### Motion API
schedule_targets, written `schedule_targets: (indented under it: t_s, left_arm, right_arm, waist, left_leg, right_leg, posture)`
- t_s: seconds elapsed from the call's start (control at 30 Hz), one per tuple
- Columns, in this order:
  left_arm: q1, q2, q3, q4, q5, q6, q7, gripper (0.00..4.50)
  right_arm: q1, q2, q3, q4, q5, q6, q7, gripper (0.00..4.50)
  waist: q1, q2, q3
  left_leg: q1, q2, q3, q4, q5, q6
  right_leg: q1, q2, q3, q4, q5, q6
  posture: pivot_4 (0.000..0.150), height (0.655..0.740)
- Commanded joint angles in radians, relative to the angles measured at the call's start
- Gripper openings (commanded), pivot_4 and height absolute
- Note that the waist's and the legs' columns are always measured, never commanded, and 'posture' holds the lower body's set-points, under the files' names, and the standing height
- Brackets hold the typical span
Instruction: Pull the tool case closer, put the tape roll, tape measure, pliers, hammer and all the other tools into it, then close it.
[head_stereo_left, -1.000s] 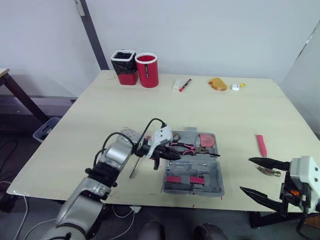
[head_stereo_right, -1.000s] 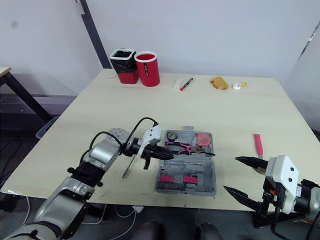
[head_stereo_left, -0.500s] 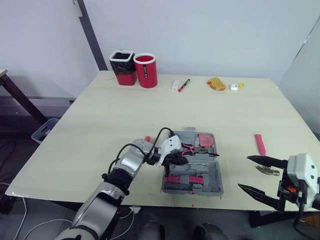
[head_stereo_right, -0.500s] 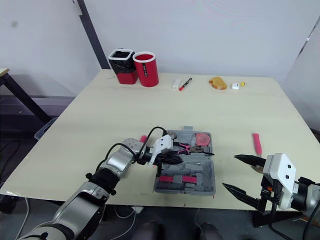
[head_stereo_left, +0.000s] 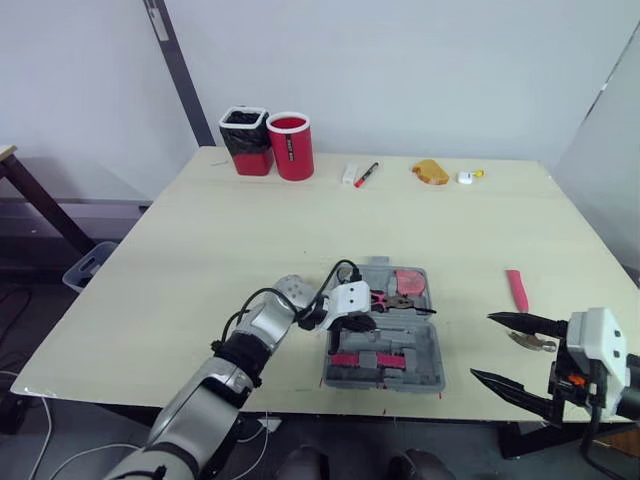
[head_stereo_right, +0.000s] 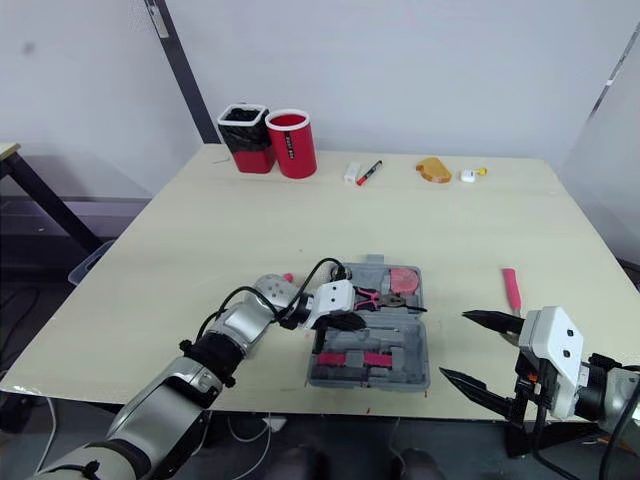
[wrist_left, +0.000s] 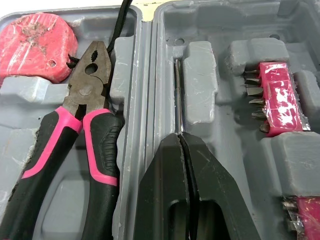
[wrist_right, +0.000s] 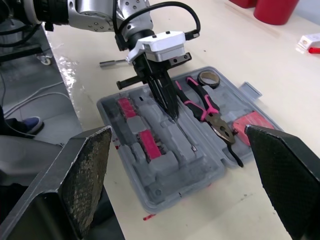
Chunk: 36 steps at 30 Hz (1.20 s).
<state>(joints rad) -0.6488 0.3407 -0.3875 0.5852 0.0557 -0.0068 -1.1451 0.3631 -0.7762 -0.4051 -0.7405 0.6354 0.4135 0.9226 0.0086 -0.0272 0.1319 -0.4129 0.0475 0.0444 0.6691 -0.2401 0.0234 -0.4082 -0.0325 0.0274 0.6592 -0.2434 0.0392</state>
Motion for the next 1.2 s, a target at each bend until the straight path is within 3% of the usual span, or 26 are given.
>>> schedule_targets:
  t_s: [0.03, 0.27, 0.5, 0.63, 0.83, 1.03, 1.2]
  left_arm:
    - [0.047, 0.012, 0.105, -0.093, -0.102, 0.094, 0.019, 0.05]
    - [0.284, 0.06, 0.445, -0.429, -0.3, 0.259, 0.269, 0.05]
    - [0.532, 0.103, 0.642, -0.62, -0.436, 0.331, 0.338, 0.05]
    - [0.68, 0.118, 0.696, -0.703, -0.486, 0.329, 0.334, 1.76]
    - [0.857, 0.159, 0.775, -0.731, -0.521, 0.295, 0.299, 4.48]
    - [1.005, 0.199, 0.853, -0.732, -0.536, 0.271, 0.272, 4.48]
    - [1.026, 0.195, 0.844, -0.755, -0.545, 0.26, 0.278, 4.48]
  right_arm:
    - [-0.023, 0.028, 0.018, -0.013, -0.021, -0.019, -0.05, 4.5]
    - [-0.125, 0.18, 0.196, 0.048, -0.177, -0.027, -0.266, 4.5]
    - [-0.2, 0.327, 0.27, 0.277, -0.265, -0.128, -0.342, 4.5]
    - [-0.149, 0.331, 0.194, 0.391, -0.271, -0.209, -0.326, 4.5]
    - [0.01, 0.304, 0.074, 0.409, -0.214, -0.271, -0.242, 4.5]
    - [0.165, 0.264, -0.058, 0.4, -0.178, -0.27, -0.196, 4.5]
    - [0.145, 0.239, -0.101, 0.431, -0.159, -0.253, -0.198, 4.5]
  waist:
    - [-0.004, 0.0, 0.0]
    - [-0.02, 0.0, 0.001]
    - [-0.018, 0.0, 0.001]
    - [-0.008, 0.001, 0.001]
    - [-0.007, 0.002, 0.002]
    - [-0.017, 0.004, 0.003]
    - [-0.019, 0.005, 0.004]
  left_leg:
    - [0.0, 0.0, 0.0, 0.0, 0.0, 0.0]
    - [0.0, 0.004, -0.003, 0.0, 0.0, 0.0]
    - [0.0, 0.006, 0.0, -0.001, 0.0, 0.0]
    - [-0.001, 0.006, 0.003, 0.0, 0.0, 0.0]
    - [0.001, 0.008, 0.003, -0.002, 0.0, 0.0]
    - [0.002, 0.009, 0.002, -0.004, -0.001, -0.001]
    - [0.002, 0.009, 0.002, -0.004, -0.003, -0.005]
  right_leg:
    - [0.0, 0.0, 0.0, 0.0, 0.0, 0.0]
    - [-0.002, 0.001, 0.0, 0.002, 0.0, 0.0]
    - [-0.002, 0.0, 0.0, 0.001, 0.0, 0.0]
    - [-0.002, -0.001, 0.0, 0.001, 0.0, 0.0]
    - [-0.002, -0.001, 0.0, 0.0, -0.001, -0.001]
    - [-0.003, -0.004, 0.001, -0.001, -0.002, -0.002]
    - [-0.005, -0.012, 0.0, -0.001, -0.004, 0.002]
  posture:
    - [0.15, 0.74]
    - [0.15, 0.74]
    - [0.15, 0.74]
    - [0.15, 0.74]
    - [0.15, 0.74]
    - [0.15, 0.74]
    - [0.15, 0.74]
